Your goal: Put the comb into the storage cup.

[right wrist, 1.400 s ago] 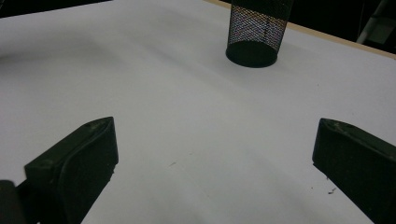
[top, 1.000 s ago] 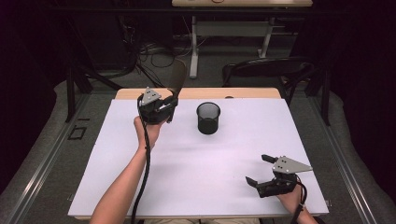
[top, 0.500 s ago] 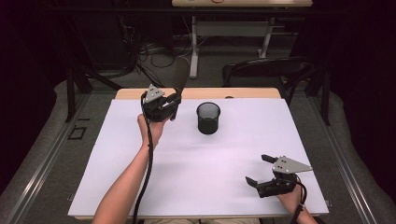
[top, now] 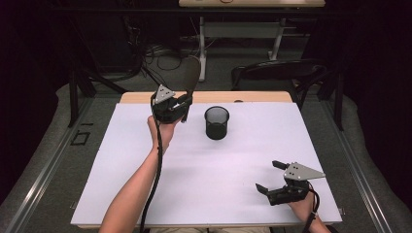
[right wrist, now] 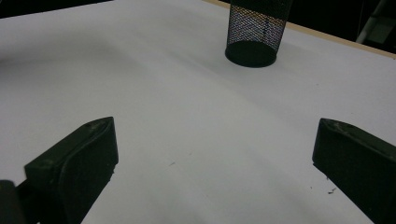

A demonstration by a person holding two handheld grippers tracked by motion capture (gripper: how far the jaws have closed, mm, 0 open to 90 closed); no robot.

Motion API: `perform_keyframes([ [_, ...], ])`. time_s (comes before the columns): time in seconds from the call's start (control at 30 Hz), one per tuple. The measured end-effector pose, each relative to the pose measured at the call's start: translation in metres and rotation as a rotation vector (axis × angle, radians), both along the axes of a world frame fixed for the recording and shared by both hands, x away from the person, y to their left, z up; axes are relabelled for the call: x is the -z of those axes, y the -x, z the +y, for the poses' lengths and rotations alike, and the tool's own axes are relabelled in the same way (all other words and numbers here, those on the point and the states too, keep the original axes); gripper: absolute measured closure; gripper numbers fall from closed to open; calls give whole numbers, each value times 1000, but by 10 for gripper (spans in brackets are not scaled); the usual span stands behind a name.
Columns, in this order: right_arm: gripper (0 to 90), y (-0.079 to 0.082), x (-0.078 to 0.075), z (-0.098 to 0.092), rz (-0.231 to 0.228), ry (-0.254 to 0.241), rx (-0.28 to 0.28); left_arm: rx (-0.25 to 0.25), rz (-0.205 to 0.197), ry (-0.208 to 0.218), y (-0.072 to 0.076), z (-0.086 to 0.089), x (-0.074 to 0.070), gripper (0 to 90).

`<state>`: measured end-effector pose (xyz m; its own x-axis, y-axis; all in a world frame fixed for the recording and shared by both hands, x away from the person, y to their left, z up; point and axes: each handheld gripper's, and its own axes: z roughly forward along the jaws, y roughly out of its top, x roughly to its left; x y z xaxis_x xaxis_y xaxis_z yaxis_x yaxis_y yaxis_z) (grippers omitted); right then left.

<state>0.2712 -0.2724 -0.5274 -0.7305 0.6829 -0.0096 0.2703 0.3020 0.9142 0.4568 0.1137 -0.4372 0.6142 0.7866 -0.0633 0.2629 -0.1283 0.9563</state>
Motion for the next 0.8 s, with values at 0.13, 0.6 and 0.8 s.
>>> perform_keyframes([
  [0.13, 0, 0, 0, 0, 0, 1, -2, 5, -2, 2, -2, -4, -1, 725],
  [0.6, 0, 0, 0, 0, -1, -2, 1, 13, -3, 25, -7, -18, -1, 725],
  [0.8, 0, 0, 0, -1, 2, -3, 0, 16, -11, 30, -8, -23, -1, 725],
])
